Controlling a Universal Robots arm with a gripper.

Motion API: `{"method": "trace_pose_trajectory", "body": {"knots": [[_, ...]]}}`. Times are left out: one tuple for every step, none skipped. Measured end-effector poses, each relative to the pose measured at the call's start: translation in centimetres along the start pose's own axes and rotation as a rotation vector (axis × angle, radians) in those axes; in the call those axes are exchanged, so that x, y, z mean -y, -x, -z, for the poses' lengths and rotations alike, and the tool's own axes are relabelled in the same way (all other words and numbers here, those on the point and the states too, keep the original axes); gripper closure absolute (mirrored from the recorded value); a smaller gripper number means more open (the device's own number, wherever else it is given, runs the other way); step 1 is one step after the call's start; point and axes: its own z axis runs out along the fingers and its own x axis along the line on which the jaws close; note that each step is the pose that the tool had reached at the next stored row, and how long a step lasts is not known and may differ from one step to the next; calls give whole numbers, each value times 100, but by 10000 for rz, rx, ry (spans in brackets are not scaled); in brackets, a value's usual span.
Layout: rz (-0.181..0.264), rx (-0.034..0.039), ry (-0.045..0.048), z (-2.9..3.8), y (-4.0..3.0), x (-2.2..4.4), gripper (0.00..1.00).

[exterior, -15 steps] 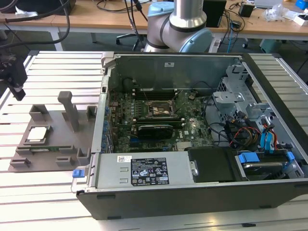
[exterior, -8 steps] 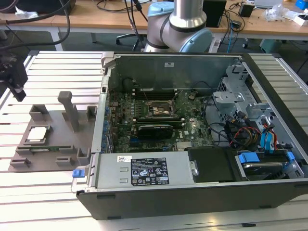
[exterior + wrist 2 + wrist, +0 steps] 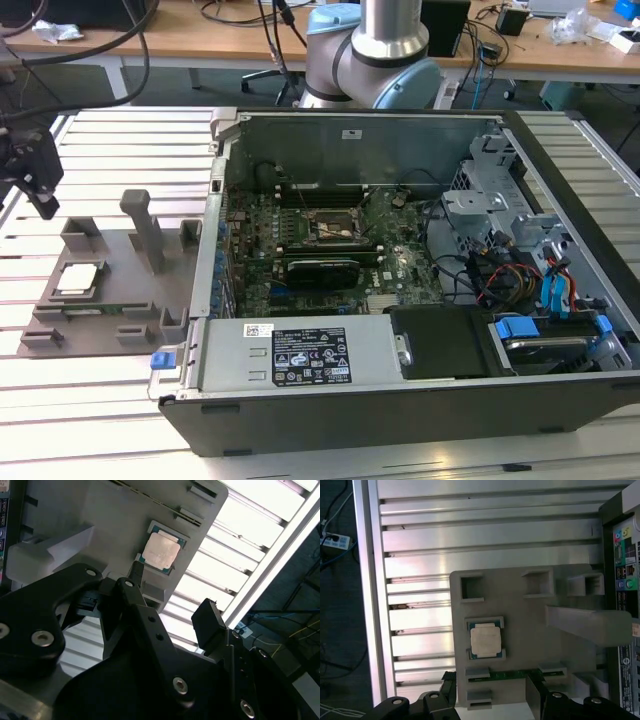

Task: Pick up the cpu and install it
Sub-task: 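Pick up the cpu and move it towards the insertion slot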

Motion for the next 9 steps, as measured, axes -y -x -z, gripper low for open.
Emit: {"method": "trace_pose_trajectory", "body": {"knots": [[0, 0, 1, -4, 0, 0, 34], [0, 0, 0, -7, 0, 0, 34], [0, 0, 0, -11, 0, -1, 34], [0, 0, 0, -15, 0, -1, 34], [-1, 0, 0, -19, -1, -1, 34], [0, 0, 0, -24, -1, -1, 34], [0, 1, 0, -27, -1, -1, 34], [0, 0, 0, -32, -1, -1, 34], [0, 0, 0, -36, -1, -1, 34]]}}
